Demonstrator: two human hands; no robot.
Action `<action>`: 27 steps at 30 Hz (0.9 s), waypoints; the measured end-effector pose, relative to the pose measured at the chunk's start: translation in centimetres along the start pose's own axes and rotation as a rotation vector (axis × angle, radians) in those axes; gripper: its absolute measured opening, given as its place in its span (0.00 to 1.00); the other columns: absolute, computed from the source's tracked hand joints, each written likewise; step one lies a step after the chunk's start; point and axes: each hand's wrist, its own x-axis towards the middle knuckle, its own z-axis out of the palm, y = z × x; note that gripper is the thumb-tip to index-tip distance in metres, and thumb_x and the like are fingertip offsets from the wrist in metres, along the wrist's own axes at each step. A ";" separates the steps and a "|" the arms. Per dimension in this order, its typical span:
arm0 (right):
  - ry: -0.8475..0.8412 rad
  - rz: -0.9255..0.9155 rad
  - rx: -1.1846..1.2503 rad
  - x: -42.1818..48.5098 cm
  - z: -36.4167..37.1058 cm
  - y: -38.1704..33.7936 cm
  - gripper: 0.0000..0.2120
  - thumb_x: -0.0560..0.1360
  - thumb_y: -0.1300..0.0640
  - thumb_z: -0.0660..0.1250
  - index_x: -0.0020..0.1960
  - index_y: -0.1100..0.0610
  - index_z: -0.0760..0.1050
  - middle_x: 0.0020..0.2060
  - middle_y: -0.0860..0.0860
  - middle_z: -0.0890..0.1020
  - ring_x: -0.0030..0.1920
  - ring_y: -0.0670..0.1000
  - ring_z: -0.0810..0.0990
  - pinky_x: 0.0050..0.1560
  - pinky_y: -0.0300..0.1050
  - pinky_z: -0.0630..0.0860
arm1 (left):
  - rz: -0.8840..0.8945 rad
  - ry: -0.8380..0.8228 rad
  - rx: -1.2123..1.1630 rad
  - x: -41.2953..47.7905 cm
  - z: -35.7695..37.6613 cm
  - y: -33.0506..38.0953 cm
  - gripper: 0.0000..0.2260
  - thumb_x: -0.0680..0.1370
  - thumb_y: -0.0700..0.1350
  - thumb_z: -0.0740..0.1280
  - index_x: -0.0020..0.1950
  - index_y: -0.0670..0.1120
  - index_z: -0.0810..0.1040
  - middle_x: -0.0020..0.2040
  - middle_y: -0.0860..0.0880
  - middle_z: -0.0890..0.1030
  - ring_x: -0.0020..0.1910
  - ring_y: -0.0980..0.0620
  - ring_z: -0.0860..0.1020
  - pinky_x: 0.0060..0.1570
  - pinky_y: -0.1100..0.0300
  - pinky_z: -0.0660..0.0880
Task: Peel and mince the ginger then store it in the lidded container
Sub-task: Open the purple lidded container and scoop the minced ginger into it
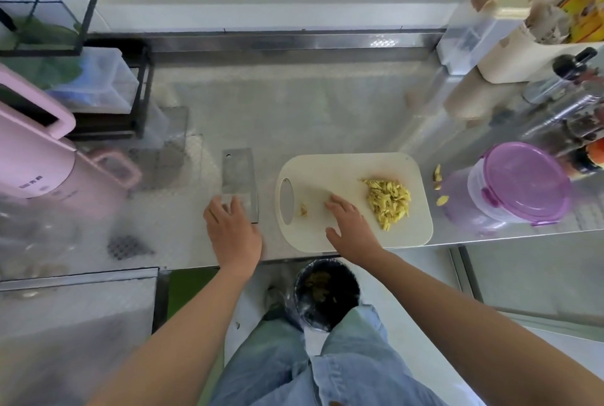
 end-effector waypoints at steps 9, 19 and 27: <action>0.504 0.086 0.312 -3.0 -8.3 8.8 0.10 0.77 0.62 0.64 0.56 0.55 0.79 0.43 0.48 0.82 0.39 0.48 0.79 0.44 0.40 0.75 | 0.441 -0.263 -0.476 -3.2 2.0 13.3 0.12 0.78 0.37 0.61 0.51 0.48 0.83 0.49 0.51 0.81 0.49 0.52 0.77 0.51 0.58 0.73; 0.232 0.367 -0.381 -5.9 -15.2 21.5 0.41 0.73 0.59 0.69 0.78 0.53 0.49 0.78 0.58 0.47 0.77 0.60 0.46 0.75 0.57 0.51 | 0.271 -0.666 -0.702 -6.6 6.1 29.2 0.16 0.72 0.48 0.61 0.55 0.44 0.81 0.48 0.43 0.83 0.46 0.46 0.79 0.52 0.54 0.74; 0.324 -0.014 -0.238 -7.7 -15.5 23.0 0.32 0.67 0.56 0.76 0.69 0.57 0.71 0.65 0.58 0.74 0.57 0.63 0.74 0.54 0.56 0.76 | 0.028 -0.655 -0.858 -9.0 8.3 34.3 0.07 0.70 0.53 0.67 0.36 0.51 0.77 0.37 0.42 0.83 0.43 0.37 0.82 0.51 0.40 0.78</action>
